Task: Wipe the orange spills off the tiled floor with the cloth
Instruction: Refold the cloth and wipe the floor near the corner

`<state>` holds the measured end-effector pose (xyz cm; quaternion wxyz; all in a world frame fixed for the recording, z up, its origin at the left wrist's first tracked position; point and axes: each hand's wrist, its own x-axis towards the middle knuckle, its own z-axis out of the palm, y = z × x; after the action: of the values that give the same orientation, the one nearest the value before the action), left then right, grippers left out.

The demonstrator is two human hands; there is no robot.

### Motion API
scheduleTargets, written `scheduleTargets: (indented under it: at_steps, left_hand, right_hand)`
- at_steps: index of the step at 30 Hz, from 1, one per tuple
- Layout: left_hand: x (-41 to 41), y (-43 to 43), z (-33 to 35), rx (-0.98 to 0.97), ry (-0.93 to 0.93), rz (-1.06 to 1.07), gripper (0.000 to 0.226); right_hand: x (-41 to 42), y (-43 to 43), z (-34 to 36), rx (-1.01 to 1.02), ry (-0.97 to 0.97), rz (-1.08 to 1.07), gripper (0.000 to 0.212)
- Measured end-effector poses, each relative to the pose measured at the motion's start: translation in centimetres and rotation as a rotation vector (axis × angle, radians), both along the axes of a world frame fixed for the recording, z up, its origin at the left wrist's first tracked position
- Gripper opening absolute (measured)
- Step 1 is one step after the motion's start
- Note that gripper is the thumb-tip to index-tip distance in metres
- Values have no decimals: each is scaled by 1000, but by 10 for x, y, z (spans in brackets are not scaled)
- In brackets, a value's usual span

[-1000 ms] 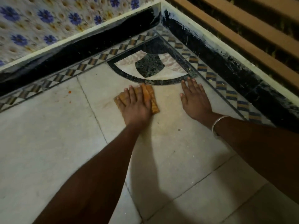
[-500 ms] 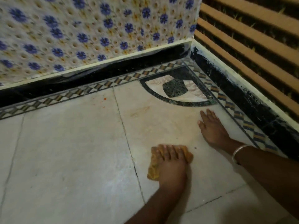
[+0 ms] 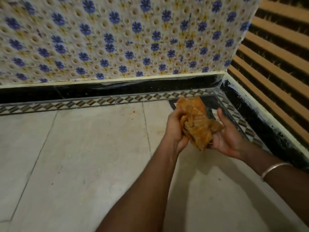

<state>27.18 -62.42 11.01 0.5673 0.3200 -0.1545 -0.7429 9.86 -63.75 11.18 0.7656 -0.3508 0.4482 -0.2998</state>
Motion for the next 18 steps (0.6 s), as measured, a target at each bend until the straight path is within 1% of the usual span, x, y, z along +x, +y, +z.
scheduleTargets:
  at_steps: [1,2,4,6,7,8,9,12,13,15,16,18]
  left_hand:
    - [4,-10,9,-12,-10,24,49]
    - [6,-20,17,-16,-43,37,46]
    - [13,-38,31,30,-266,60,32]
    - [20,-53,28,113,-510,85,24]
    - [24,-61,24,135,-584,105,24]
    - [24,-63,20,159,-618,121,26]
    - [27,-65,18,173,-615,132,32]
    - [33,-52,11,173,-643,123,60]
    - [33,-47,8,147,-656,97,61]
    - [40,-39,-5,124,-605,75,53]
    - [42,-39,-11,118,-563,42,50]
    - [53,-42,-19,118,-518,4,48]
  right_hand:
    - [11,-6,10,-45,-14,-29,73]
    - [20,-13,20,-97,11,-58,62]
    - [34,-31,34,-183,139,-85,41]
    - [45,-49,43,-258,303,-99,32]
    - [49,-58,46,-291,400,-118,29]
    - [50,-62,45,-303,475,-133,28]
    - [54,-68,45,-309,539,-143,30]
    - [57,-69,43,-244,591,-75,52]
    - [55,-66,46,-218,588,-23,51]
    - [57,-63,46,-178,522,90,40]
    - [53,-62,46,-165,476,100,40]
    - [53,-72,34,-161,421,56,52]
